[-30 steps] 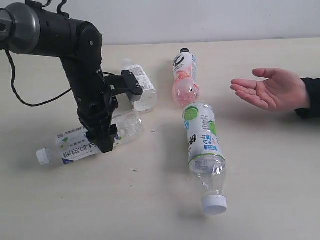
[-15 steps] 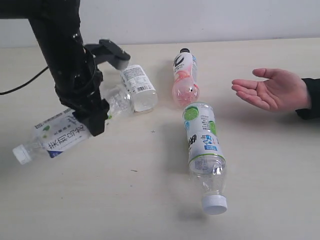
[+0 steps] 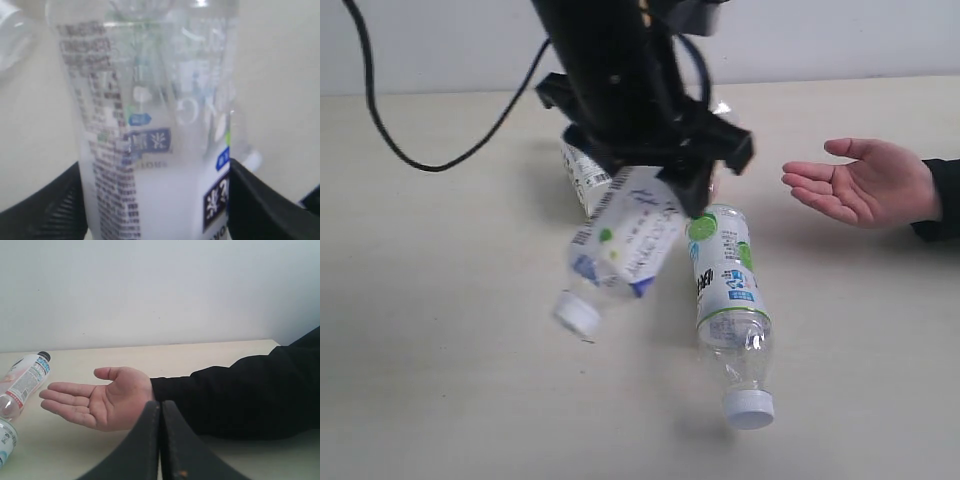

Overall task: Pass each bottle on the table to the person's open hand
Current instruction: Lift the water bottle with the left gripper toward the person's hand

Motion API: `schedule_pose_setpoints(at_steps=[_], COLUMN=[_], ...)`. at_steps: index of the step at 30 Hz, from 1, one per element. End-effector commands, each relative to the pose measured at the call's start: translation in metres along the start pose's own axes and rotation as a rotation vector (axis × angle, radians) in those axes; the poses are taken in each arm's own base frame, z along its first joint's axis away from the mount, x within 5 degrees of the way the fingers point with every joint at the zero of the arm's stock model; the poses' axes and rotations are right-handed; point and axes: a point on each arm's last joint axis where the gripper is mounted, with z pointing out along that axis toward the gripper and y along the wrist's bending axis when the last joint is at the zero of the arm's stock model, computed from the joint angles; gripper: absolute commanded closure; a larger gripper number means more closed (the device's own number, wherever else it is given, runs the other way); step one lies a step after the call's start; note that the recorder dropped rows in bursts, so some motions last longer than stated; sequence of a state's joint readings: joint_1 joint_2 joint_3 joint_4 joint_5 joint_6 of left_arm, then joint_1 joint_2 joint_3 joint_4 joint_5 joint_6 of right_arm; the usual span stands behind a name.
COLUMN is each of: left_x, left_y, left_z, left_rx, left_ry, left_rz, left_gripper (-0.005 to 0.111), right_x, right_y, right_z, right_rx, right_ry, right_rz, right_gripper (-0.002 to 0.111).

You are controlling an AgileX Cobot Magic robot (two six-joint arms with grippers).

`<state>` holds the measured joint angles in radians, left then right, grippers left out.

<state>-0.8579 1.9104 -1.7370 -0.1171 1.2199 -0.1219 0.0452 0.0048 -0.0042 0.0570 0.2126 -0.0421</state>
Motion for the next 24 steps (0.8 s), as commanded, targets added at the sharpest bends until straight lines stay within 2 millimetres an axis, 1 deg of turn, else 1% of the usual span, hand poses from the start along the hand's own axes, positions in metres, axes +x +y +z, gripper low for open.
schedule_pose_setpoints(at_steps=[1,3,6,10,14,19,20,24], left_x=[-0.022,-0.034,-0.051,-0.072,-0.094,-0.111,-0.114,-0.12], left_y=[-0.04,-0.045,-0.049,-0.053,-0.054,-0.054,-0.052,-0.042], left_z=[-0.005,-0.001,0.009,0.025,0.037,0.058,0.067,0.091], left_rx=[0.186,0.201,0.233,0.282,0.325,0.382,0.392,0.432], left_ry=[-0.096,-0.133,-0.177,-0.25,-0.387,-0.47,-0.466,-0.445], left_rz=[-0.052,-0.14,-0.233,-0.271,-0.292,-0.37,-0.39,-0.476], left_gripper=[0.107,0.107,0.107,0.107,0.107,0.107,0.107,0.107], right_x=[0.0,0.0,0.0,0.0,0.0,0.0,0.0,0.0], right_y=[0.0,0.0,0.0,0.0,0.0,0.0,0.0,0.0], right_z=[0.0,0.0,0.0,0.0,0.0,0.0,0.0,0.0], right_rx=[0.0,0.0,0.0,0.0,-0.001,-0.001,-0.001,-0.001], right_ry=[-0.014,-0.014,-0.014,-0.014,-0.014,-0.014,-0.014,-0.014], right_rz=[-0.014,-0.014,-0.014,-0.014,-0.011,-0.011,-0.011,-0.011], right_gripper=[0.108,0.108,0.108,0.108,0.108,0.108,0.108,0.108])
